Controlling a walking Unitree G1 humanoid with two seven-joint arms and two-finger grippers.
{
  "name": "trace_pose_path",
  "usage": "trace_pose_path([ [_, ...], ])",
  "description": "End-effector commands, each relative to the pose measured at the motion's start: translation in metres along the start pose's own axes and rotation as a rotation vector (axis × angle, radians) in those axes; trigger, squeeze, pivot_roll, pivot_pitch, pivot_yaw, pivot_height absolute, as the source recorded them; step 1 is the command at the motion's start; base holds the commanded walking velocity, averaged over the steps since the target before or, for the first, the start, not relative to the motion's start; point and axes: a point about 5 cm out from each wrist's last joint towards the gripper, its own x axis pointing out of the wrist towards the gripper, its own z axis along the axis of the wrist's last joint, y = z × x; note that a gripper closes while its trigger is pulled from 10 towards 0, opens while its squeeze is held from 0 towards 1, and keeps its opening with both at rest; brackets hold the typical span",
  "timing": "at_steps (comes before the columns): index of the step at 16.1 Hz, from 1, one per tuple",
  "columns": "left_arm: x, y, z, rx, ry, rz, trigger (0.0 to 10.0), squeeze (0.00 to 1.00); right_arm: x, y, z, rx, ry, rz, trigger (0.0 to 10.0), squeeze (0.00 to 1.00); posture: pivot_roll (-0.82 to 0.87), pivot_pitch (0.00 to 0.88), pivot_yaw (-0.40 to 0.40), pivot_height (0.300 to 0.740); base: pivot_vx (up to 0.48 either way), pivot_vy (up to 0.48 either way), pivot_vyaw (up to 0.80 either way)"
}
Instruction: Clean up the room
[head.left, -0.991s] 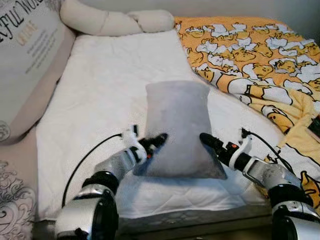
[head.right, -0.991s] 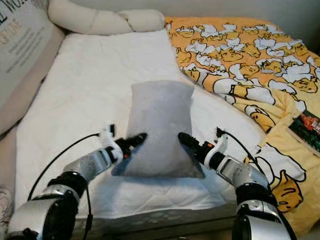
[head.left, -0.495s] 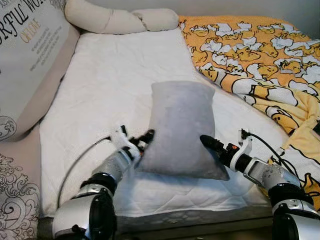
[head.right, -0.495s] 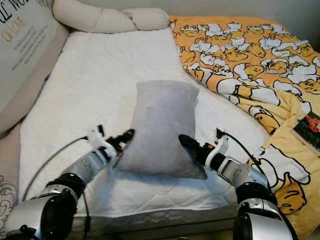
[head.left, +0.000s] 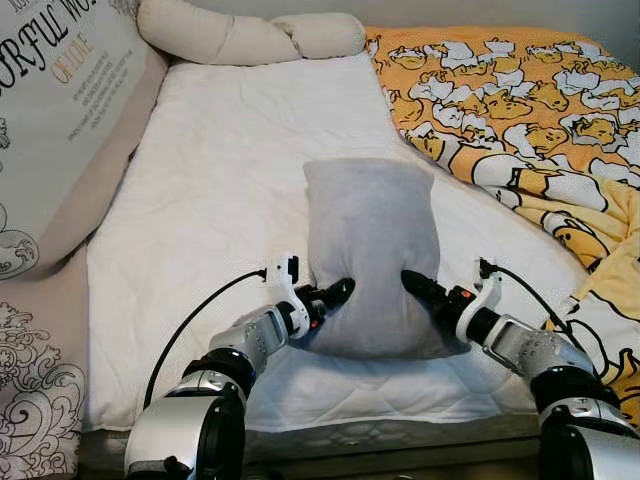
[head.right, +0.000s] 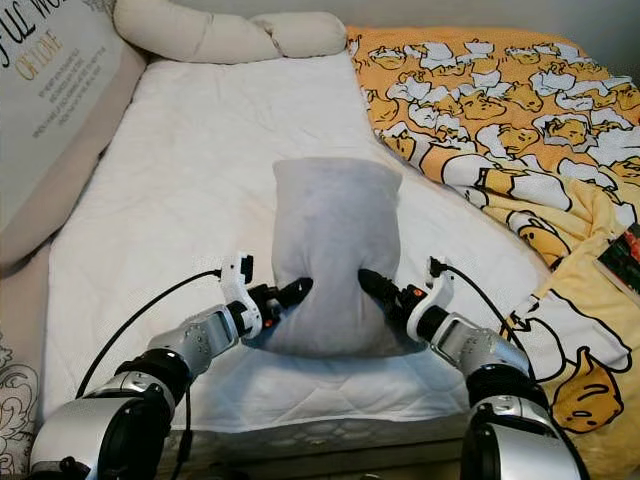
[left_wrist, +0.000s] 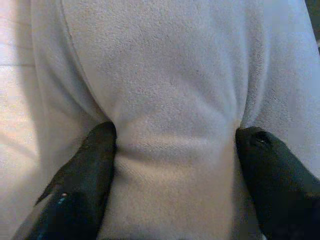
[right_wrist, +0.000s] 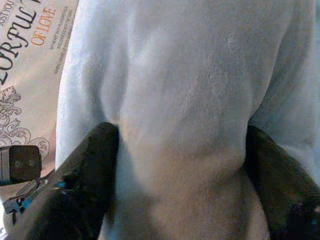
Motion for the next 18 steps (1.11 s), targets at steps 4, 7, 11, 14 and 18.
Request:
trace_pose_path([
  [4,0.002,-0.001,-0.005,0.006,0.024,0.019,0.0,0.0,0.008,0.004,-0.006,-0.005,0.001,0.01,0.0,0.0,-0.1,0.0,0.049,0.74,0.0,0.0,0.0],
  [7,0.002,-0.002,0.0,0.009,0.003,0.019,0.0,0.0,0.009,0.003,-0.005,-0.009,-0.011,-0.001,0.0,0.0,-0.1,0.0,0.05,0.74,0.0,0.0,0.0],
  [11,0.004,-0.003,-0.003,0.013,0.015,0.028,0.0,0.0,0.011,0.002,-0.008,-0.018,-0.019,-0.02,0.0,0.0,-0.1,0.0,0.054,0.74,0.0,0.0,0.0],
  [14,0.005,-0.004,-0.004,0.004,0.009,0.037,0.0,0.0,0.012,0.001,-0.009,-0.022,-0.046,-0.039,0.0,0.0,-0.09,0.0,0.058,0.74,0.0,0.0,0.0],
  [18,0.007,-0.01,0.003,0.032,-0.045,0.004,0.0,0.0,0.013,0.004,-0.001,-0.026,-0.133,-0.051,0.0,0.0,-0.08,0.0,0.059,0.74,0.0,0.0,0.0],
])
